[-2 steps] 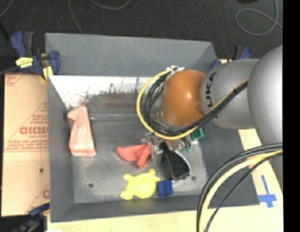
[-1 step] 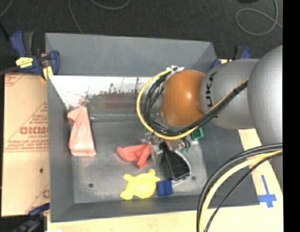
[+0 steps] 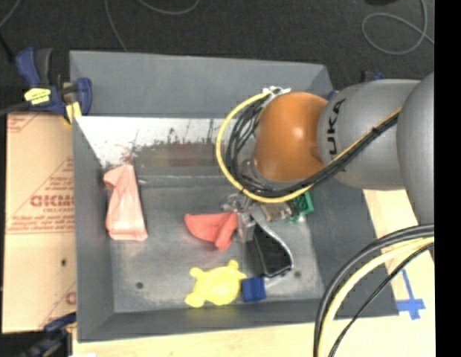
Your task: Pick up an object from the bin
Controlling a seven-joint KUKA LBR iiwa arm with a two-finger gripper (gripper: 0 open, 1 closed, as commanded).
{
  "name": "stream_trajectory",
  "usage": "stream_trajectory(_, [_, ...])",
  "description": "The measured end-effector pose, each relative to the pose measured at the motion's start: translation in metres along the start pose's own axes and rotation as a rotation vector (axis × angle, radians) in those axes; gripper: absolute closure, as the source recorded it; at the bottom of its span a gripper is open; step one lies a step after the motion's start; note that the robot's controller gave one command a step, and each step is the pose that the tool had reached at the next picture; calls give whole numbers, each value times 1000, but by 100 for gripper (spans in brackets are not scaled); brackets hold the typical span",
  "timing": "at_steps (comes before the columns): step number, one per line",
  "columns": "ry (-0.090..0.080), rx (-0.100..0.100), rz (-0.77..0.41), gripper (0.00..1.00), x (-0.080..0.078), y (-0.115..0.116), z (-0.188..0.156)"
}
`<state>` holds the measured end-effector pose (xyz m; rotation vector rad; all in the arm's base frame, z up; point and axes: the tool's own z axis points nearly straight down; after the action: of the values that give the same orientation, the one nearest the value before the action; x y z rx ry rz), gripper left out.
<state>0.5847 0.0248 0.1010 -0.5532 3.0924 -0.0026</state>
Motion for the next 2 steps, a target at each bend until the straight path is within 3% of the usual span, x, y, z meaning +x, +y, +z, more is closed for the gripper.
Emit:
stream_trajectory(1, [-7,0,53,100,2,1,-19])
stream_trajectory(2, [-4,1,12,100,0,-7,-66])
